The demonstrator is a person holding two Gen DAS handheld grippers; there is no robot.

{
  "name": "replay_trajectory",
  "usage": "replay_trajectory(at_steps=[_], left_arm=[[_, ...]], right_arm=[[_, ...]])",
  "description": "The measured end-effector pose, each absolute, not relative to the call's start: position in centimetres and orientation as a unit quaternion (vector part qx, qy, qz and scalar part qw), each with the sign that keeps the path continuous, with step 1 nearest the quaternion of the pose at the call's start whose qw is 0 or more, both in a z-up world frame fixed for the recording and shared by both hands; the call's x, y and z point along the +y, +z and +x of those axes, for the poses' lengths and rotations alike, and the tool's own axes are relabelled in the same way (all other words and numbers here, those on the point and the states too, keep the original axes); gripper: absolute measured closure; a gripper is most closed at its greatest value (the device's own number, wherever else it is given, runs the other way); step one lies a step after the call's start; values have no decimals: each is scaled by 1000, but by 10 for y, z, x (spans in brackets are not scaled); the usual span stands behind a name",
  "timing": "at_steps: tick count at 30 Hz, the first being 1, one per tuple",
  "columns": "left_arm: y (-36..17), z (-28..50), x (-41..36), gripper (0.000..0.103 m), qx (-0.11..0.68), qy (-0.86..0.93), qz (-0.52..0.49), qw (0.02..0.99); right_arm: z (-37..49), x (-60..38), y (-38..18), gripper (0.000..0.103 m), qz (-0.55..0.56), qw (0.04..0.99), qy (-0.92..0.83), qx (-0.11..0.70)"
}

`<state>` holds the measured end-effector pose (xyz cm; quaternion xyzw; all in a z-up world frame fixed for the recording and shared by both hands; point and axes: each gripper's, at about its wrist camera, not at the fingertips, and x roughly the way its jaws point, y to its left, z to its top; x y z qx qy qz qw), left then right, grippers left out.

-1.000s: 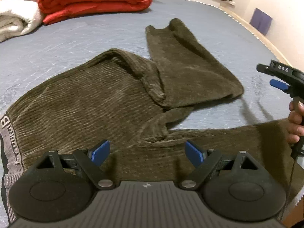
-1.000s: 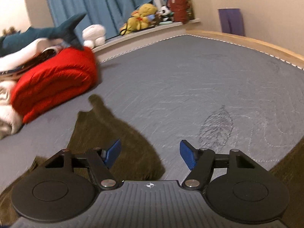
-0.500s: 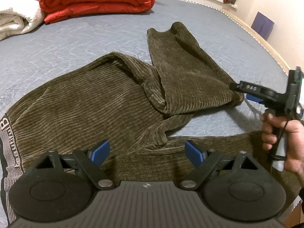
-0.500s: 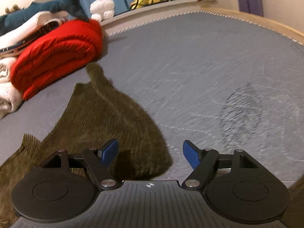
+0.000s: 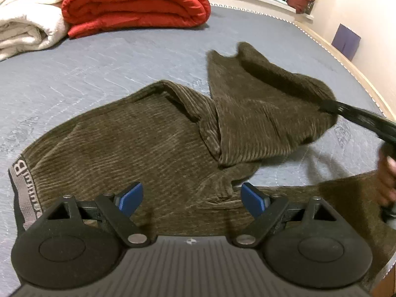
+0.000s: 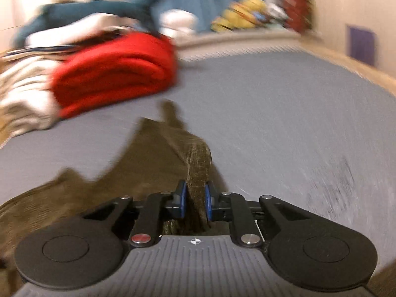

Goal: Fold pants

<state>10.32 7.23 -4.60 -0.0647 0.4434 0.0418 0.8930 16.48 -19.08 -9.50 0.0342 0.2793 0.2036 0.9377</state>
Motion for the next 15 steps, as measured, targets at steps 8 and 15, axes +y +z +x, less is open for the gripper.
replay_trajectory(at_steps=[8,15], left_arm=[[-39,97,82,13,427,52,-51,901],[-38,94,81,13,426,56,-46,902]], right_arm=[[76,-162,-75,101,-92,834,462,288],[93,-193,-84,93,25,859,399,321]])
